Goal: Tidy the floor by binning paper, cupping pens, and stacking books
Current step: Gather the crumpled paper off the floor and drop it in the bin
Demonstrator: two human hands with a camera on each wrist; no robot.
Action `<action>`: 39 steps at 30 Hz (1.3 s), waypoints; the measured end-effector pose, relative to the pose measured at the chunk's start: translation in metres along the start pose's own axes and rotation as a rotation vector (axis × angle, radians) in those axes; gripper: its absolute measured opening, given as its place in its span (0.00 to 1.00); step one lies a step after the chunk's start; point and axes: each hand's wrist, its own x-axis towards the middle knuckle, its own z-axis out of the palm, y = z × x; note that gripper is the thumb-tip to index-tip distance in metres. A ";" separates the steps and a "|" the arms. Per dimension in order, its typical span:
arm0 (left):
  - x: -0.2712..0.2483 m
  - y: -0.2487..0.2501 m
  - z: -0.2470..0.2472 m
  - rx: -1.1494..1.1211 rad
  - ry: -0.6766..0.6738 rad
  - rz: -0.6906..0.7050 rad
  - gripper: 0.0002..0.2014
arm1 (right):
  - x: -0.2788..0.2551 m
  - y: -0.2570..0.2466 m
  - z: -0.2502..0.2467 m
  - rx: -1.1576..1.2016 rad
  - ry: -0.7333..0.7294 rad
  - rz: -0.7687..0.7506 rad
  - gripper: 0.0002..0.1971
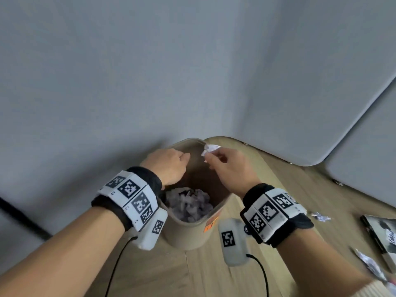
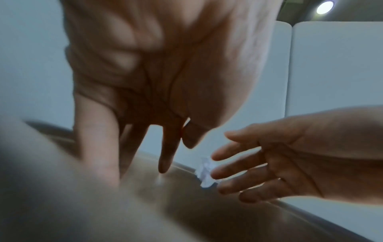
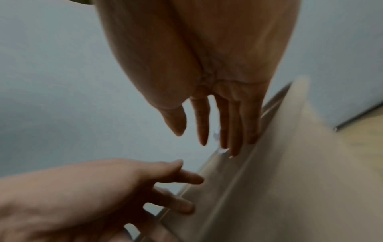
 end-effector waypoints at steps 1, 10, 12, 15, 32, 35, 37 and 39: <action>-0.001 0.004 -0.002 0.015 0.065 0.011 0.22 | -0.002 0.003 -0.009 0.003 0.055 -0.021 0.11; -0.040 0.127 0.019 -0.079 0.217 0.382 0.13 | -0.095 0.110 -0.114 -0.100 0.170 0.255 0.06; -0.048 0.166 0.051 -0.098 0.094 0.484 0.12 | -0.134 0.150 -0.137 -0.236 0.121 0.378 0.05; -0.060 0.209 0.115 -0.024 -0.127 0.639 0.11 | -0.193 0.208 -0.158 -0.430 0.006 0.607 0.05; -0.040 0.250 0.345 0.049 -0.393 0.627 0.16 | -0.285 0.310 -0.104 -0.671 -0.093 0.581 0.16; -0.029 0.260 0.338 -0.091 -0.305 0.667 0.08 | -0.283 0.321 -0.102 -0.666 0.031 0.576 0.08; -0.026 0.270 0.338 -0.119 -0.274 0.789 0.04 | -0.289 0.323 -0.114 -0.610 0.214 0.686 0.09; -0.027 0.282 0.343 -0.092 -0.278 0.893 0.08 | -0.301 0.317 -0.133 -0.552 0.351 0.816 0.11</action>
